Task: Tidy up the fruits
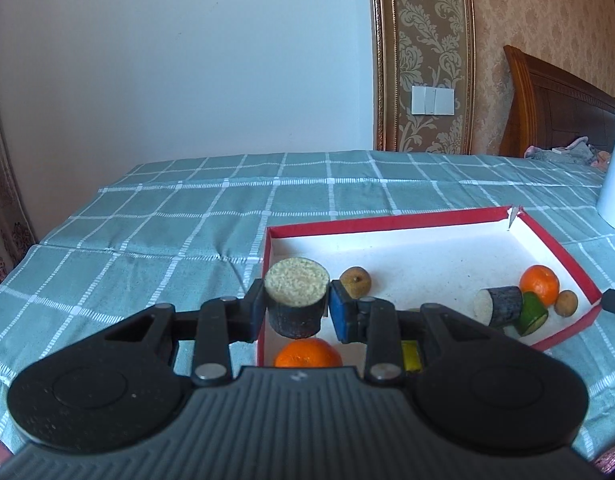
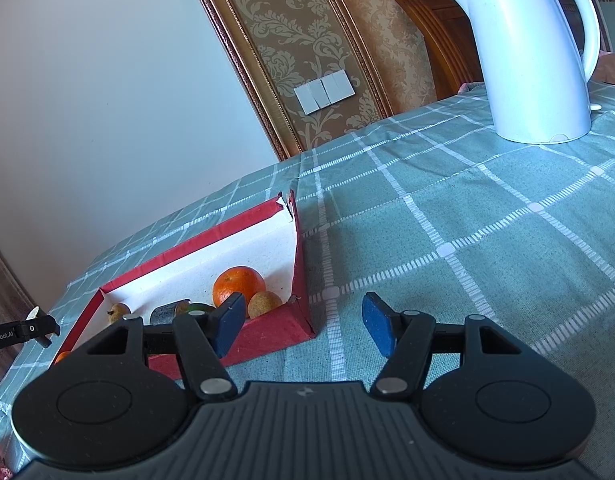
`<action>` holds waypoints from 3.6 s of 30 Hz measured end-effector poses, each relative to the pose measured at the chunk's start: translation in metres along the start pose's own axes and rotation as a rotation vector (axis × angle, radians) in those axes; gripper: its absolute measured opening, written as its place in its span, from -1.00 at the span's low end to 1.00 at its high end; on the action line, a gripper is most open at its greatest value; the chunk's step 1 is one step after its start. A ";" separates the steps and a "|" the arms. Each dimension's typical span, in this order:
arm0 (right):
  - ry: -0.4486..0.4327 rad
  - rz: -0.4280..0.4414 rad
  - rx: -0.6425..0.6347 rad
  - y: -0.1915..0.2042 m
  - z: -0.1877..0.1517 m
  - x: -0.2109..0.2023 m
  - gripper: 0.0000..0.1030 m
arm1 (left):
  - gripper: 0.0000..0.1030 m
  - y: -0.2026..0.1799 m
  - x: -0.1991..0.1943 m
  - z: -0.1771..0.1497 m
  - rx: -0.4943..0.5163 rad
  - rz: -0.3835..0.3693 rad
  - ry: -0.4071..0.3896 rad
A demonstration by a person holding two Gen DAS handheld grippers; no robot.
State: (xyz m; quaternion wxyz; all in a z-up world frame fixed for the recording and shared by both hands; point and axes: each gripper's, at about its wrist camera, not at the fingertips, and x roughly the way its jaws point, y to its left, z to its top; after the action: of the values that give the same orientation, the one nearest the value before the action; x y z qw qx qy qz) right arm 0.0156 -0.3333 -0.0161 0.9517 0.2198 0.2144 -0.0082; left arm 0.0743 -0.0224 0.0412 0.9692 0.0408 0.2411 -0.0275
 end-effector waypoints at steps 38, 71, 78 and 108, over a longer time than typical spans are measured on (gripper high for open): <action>0.005 -0.008 0.012 -0.003 0.002 0.001 0.24 | 0.48 0.006 0.026 -0.002 0.000 0.106 -0.024; 0.042 0.037 -0.279 0.139 -0.036 -0.037 0.57 | 1.00 -0.021 -0.054 -0.015 -0.023 0.018 -0.041; 0.035 0.054 -0.277 0.148 -0.042 -0.041 0.57 | 1.00 -0.020 -0.059 -0.021 -0.019 0.036 -0.038; 0.020 0.076 -0.301 0.155 -0.043 -0.047 0.57 | 1.00 -0.013 -0.063 -0.022 -0.062 0.010 -0.025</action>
State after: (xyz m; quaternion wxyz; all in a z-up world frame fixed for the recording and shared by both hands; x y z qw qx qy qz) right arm -0.0270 -0.1786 0.0328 0.9712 0.0828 0.2145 0.0622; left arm 0.0078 -0.0313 0.0506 0.9731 0.0115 0.2297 -0.0159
